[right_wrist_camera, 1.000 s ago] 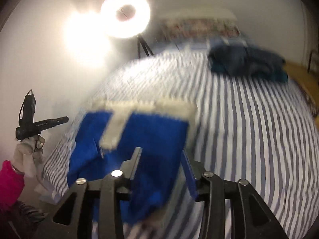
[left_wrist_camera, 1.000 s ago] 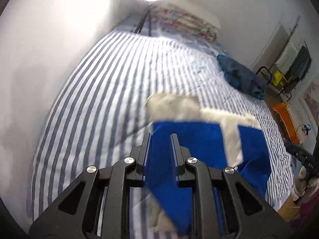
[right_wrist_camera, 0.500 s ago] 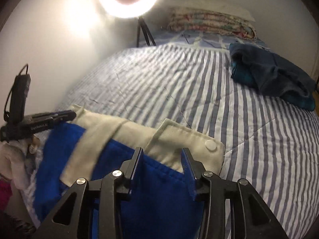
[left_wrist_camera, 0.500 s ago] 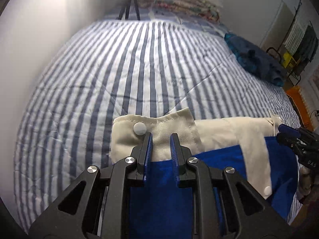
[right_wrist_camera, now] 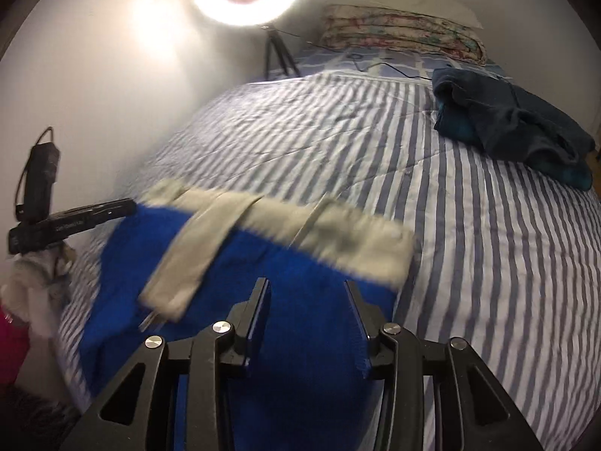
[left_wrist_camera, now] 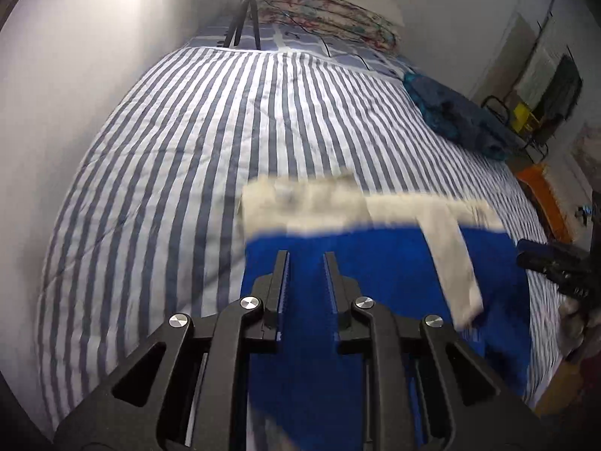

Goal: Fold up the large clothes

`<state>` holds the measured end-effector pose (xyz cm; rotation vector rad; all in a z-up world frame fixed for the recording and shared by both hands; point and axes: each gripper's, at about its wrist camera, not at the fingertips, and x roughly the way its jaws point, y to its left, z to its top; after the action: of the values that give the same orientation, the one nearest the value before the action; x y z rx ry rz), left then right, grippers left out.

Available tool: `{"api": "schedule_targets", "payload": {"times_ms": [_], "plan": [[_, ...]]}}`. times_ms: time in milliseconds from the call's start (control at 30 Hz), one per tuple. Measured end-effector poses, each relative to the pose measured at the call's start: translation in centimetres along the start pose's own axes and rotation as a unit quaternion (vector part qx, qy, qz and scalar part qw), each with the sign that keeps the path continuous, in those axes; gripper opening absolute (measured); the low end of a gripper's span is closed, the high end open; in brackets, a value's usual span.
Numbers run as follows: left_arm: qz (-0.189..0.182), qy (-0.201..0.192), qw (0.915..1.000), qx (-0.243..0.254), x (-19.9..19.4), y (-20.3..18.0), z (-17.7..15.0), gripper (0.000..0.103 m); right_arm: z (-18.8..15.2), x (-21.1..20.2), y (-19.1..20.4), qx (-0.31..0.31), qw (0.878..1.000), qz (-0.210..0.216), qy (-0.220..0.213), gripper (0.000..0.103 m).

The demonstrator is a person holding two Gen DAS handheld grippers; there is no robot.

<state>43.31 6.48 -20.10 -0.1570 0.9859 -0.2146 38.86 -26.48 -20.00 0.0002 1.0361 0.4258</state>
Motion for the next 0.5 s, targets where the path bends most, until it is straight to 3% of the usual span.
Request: {"api": "schedule_targets", "payload": {"times_ms": [100, 267, 500], "plan": [[-0.002, 0.025, 0.9997, -0.009, -0.1, 0.6, -2.4, 0.019, -3.0, -0.1, -0.2, 0.0, 1.0, 0.004, 0.031, 0.041], [-0.009, 0.073, 0.997, -0.024, 2.1, 1.2, -4.9, 0.019, -5.2, 1.2, 0.4, -0.02, 0.998, -0.015, 0.064, 0.041], [-0.01, 0.072, 0.9972, -0.02, 2.1, 1.0, -5.5, 0.019, -5.7, 2.1, 0.2, -0.024, 0.996, -0.019, 0.081, 0.041]]}}
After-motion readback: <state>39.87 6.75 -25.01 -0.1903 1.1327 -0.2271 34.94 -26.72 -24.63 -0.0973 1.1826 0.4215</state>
